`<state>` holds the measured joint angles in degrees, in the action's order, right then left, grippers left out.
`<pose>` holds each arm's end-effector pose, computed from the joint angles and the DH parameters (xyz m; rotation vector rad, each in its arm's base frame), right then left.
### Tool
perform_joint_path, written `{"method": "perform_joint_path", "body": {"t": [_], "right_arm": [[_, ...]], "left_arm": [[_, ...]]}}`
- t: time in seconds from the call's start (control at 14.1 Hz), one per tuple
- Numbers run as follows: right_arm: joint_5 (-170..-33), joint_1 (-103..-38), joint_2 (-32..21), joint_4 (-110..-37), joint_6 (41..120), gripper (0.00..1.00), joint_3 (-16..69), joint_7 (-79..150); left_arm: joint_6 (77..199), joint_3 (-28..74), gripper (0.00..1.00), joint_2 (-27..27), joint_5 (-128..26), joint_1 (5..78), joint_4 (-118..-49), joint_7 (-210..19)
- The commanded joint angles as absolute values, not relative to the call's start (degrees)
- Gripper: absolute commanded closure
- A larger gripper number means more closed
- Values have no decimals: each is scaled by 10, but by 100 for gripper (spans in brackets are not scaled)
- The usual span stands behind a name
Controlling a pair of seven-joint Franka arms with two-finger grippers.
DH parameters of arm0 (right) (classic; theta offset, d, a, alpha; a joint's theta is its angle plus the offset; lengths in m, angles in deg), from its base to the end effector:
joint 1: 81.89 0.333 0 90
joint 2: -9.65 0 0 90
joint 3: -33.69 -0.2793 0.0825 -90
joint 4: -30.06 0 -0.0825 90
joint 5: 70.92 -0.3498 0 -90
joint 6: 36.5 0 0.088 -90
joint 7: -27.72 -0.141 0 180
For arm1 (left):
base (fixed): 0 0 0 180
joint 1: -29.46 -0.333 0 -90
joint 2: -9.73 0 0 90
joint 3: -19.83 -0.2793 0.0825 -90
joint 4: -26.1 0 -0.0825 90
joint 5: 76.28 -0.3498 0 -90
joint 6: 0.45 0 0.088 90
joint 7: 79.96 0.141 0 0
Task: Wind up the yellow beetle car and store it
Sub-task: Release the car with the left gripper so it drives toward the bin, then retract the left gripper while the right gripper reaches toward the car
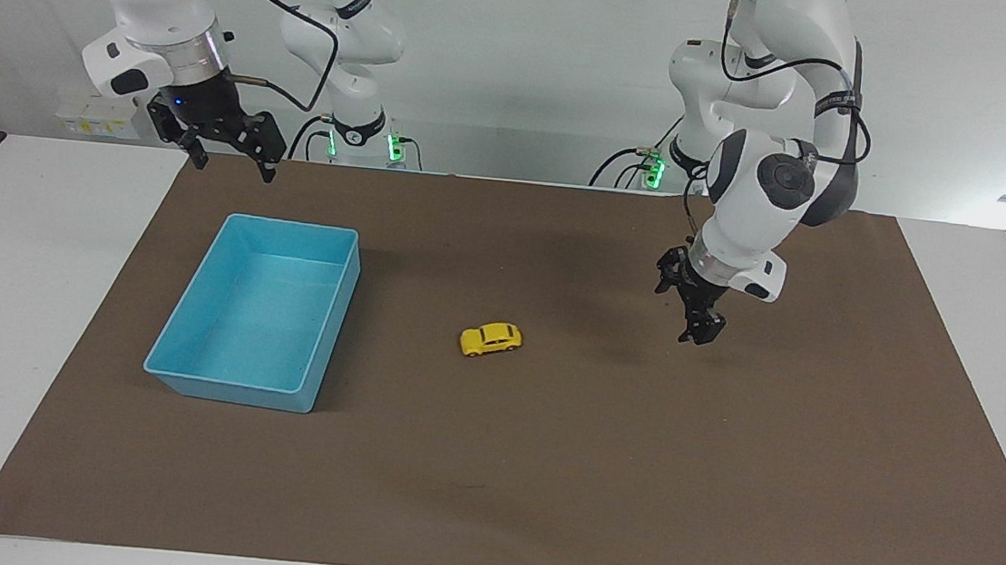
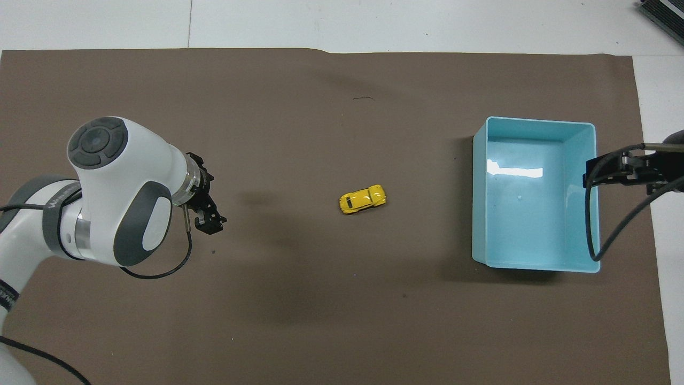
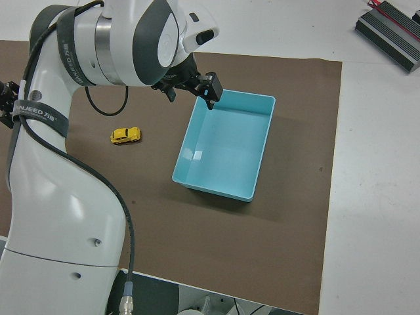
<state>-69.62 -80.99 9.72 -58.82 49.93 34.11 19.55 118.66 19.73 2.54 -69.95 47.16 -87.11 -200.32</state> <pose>0.5122 0.0010 0.5577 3.1081 -0.2104 -0.0619 0.5171 -0.1733 0.3514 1.8825 2.4938 -0.1523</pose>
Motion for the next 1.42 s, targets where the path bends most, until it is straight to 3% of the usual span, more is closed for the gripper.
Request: {"method": "perform_joint_path", "body": {"t": [0.0, 0.35, 1.35], "right_arm": [[-700, -814, 95, -584, 499, 0, 341, 204], [-700, -852, 94, -584, 498, 0, 354, 204], [-722, -825, 74, -584, 532, 0, 344, 217]], "left_arm": [[1179, 202, 0, 16, -706, 457, -842, -1944], [1178, 201, 0, 23, -706, 441, -811, -1819], [1140, 200, 0, 46, -703, 369, -729, -1331]]}}
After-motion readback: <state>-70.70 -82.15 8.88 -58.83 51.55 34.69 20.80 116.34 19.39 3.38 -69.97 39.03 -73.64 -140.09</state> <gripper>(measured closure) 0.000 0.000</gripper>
